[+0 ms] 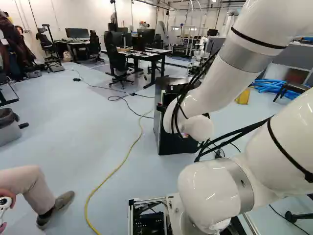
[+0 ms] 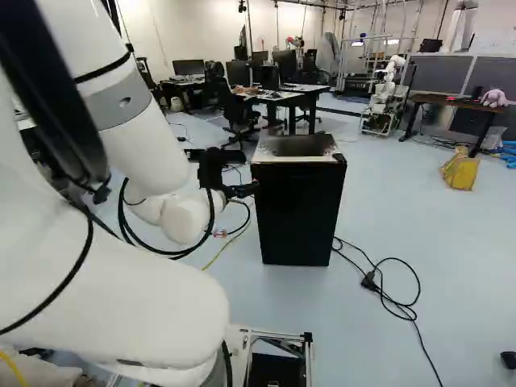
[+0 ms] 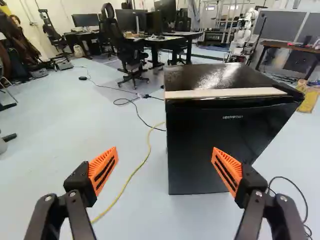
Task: Grab a drink from the fridge
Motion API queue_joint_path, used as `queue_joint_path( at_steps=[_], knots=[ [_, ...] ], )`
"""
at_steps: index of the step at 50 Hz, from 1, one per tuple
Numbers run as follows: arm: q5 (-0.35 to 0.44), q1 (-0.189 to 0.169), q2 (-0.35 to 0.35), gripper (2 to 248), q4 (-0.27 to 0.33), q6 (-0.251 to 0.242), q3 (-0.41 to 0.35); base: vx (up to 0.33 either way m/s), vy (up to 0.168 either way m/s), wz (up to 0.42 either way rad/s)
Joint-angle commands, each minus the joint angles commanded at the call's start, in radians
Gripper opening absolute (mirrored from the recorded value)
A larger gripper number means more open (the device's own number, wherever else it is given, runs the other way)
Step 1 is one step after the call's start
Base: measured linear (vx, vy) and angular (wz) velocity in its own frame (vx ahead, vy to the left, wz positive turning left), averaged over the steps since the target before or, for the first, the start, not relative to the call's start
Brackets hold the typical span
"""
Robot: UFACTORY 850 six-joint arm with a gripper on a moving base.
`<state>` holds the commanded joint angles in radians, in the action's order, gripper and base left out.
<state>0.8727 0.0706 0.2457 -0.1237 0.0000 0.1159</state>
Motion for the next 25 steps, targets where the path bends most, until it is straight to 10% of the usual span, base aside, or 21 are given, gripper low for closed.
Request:
queue_joint_path(
  at_steps=[25],
  knots=[
    [0.000, 0.090, -0.001, 247, -0.178, 0.000, 0.001, 0.000, 0.000, 0.000]
  ],
)
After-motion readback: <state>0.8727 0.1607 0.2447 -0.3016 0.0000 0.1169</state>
